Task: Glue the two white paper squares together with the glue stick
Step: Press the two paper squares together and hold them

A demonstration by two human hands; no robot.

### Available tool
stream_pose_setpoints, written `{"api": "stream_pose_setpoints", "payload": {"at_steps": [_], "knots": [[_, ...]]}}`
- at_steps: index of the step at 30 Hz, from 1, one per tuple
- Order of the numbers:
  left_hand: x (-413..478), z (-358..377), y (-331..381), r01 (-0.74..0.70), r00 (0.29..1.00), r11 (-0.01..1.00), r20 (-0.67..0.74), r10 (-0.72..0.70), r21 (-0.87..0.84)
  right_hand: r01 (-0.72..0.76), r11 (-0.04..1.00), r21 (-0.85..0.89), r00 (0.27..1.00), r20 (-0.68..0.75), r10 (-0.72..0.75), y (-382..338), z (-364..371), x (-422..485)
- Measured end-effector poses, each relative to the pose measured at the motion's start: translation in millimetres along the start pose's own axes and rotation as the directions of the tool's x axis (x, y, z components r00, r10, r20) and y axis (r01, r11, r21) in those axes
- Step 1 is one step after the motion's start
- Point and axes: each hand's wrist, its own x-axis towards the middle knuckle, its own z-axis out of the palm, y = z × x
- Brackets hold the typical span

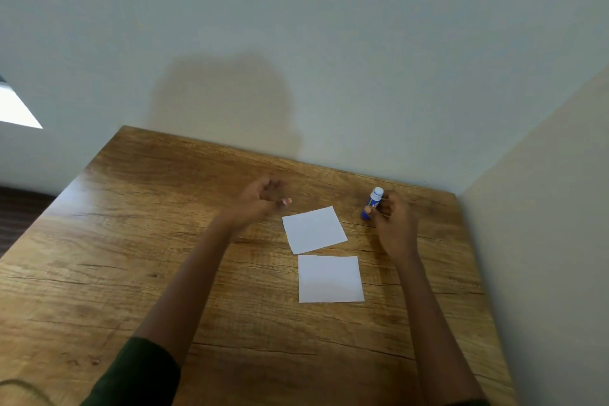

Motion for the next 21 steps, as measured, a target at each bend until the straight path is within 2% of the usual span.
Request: {"api": "stream_pose_setpoints", "payload": {"at_steps": [2,5,9,14,18,21], "knots": [[0,2,3,0.038,0.999,0.999,-0.032,-0.038,0.003,-0.009,1.000,-0.004,1.000,0.002,0.009,0,0,0],[-2,10,-5,0.119,0.985,0.985,-0.141,-0.101,0.127,-0.016,1.000,-0.003,1.000,0.013,0.016,0,-2,-1],[-3,27,-10,0.166,0.968,0.976,-0.214,-0.133,0.144,-0.024,1.000,0.016,0.999,0.025,0.023,2,-3,-2],[-1,47,-9,0.149,0.967,0.930,-0.245,-0.067,0.335,-0.032,0.998,0.050,0.999,0.000,0.032,-1,-5,-6],[0,52,-16,0.100,0.956,0.917,-0.294,0.019,0.385,-0.028,0.995,0.097,0.995,-0.095,0.038,-10,-13,-23],[-2,54,-16,0.060,0.949,0.921,-0.309,0.067,0.384,-0.015,0.998,0.059,0.995,-0.099,0.021,-17,-19,-44]]}}
